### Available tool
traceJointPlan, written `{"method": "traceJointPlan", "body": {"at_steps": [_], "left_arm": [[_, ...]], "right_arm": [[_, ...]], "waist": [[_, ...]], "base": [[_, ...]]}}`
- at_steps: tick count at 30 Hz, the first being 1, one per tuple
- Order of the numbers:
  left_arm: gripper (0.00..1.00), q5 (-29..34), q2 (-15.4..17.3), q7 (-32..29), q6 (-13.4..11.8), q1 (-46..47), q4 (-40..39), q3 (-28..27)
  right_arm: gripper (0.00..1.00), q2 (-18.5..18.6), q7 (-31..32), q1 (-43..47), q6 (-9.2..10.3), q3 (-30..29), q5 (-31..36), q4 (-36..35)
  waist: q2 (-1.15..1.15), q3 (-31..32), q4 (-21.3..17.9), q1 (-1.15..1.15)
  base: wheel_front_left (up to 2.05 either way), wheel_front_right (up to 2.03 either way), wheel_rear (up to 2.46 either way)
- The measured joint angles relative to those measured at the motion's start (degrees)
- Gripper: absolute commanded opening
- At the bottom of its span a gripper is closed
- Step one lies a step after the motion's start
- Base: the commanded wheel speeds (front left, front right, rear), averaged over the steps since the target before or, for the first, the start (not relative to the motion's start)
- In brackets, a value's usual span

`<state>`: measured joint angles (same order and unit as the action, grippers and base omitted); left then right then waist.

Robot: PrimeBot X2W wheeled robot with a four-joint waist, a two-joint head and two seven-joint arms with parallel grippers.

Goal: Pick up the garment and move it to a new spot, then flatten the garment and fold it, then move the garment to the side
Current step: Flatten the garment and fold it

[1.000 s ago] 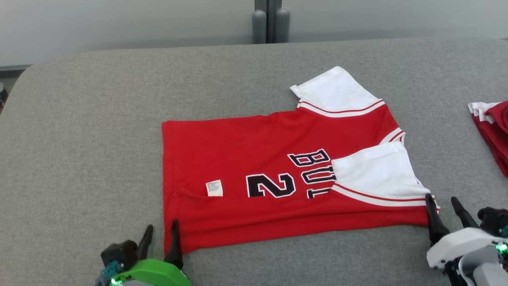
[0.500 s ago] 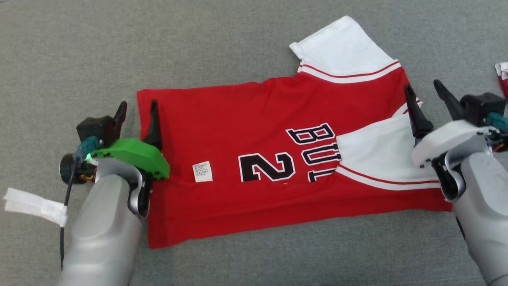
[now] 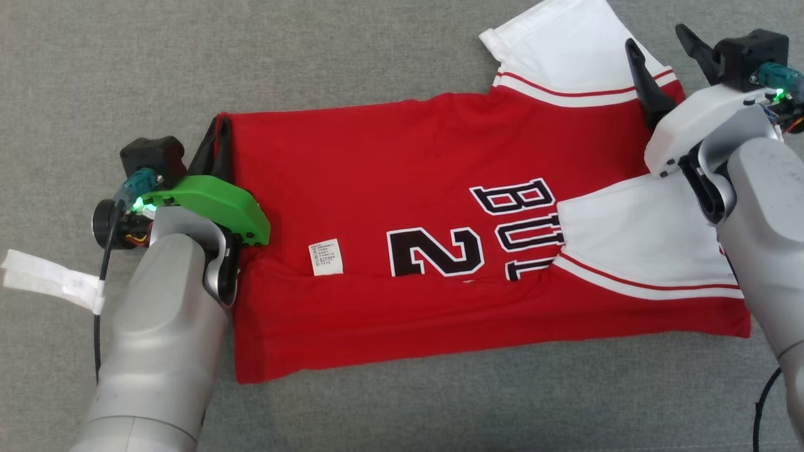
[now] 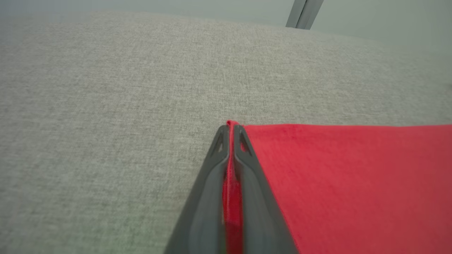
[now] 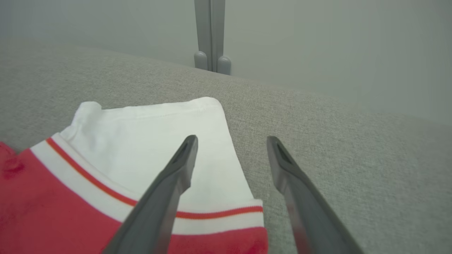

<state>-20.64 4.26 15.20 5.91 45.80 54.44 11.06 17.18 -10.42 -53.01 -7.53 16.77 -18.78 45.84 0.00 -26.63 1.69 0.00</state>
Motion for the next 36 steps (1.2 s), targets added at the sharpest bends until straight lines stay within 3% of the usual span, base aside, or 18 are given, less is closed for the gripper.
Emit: {"method": "traceJointPlan", "body": {"at_steps": [11, 16, 17, 18, 22, 25, 28, 32, 36], "left_arm": [[0.00, -0.12, -1.37, -0.08, 1.19, 0.08, -8.89, 3.33], [0.00, -3.58, -1.46, -0.07, 1.25, -0.01, -12.54, 7.24], [0.00, -4.07, -1.48, -0.07, 1.33, -0.08, -13.03, 7.69], [0.00, -4.48, -1.48, -0.07, 1.32, -0.21, -13.47, 8.11], [0.00, -4.90, -1.51, -0.08, 0.57, -0.70, -15.30, 8.46], [0.00, -3.83, -1.53, -0.08, 0.16, -0.80, -18.46, 6.27], [0.00, -2.47, -1.53, -0.08, 0.14, -1.94, -21.76, 3.82], [0.00, -0.16, -1.51, -0.07, 0.24, -4.33, -25.12, 1.10], [0.00, 1.93, -1.54, -0.08, 0.64, -7.37, -26.54, -1.51]], "right_arm": [[1.00, 0.64, 8.25, -12.91, 0.00, 1.55, 0.80, 12.70], [1.00, 0.97, 10.02, -16.58, 0.00, 0.22, 2.18, 18.79], [0.30, 0.91, 10.22, -17.11, 0.00, 0.12, 2.21, 19.36], [0.00, 0.83, 9.99, -17.63, 0.02, -0.20, 2.20, 19.91], [0.00, 1.11, 4.27, -18.89, 0.00, -1.89, 3.21, 21.15], [0.00, 2.11, -2.05, -20.25, 0.00, -4.66, 4.83, 21.60], [0.00, 1.64, -4.28, -20.78, 0.00, -7.67, 6.53, 20.12], [0.00, 0.05, -4.58, -17.92, 0.00, -12.77, 7.89, 10.04], [0.00, -2.87, -4.57, -9.51, 0.00, -16.97, 8.09, 0.09]], "waist": [[0.00, -2.45, 6.07, 0.00], [0.00, -3.80, 9.04, 0.00], [0.00, -4.02, 9.45, 0.00], [0.00, -4.27, 9.90, 0.00], [0.00, -5.05, 10.80, 0.00], [0.00, -4.86, 10.55, 0.00], [0.00, -4.19, 9.89, 0.01], [0.00, -2.85, 8.62, 0.00], [0.00, -1.01, 7.16, 0.01]], "base": [[0.00, 0.00, 0.00], [0.00, 0.00, 0.00], [0.00, 0.00, 0.00], [0.00, 0.00, 0.00], [0.00, 0.00, 0.00], [0.00, 0.00, 0.00], [0.00, 0.00, 0.00], [0.00, 0.00, 0.00], [0.00, 0.00, 0.00]]}}
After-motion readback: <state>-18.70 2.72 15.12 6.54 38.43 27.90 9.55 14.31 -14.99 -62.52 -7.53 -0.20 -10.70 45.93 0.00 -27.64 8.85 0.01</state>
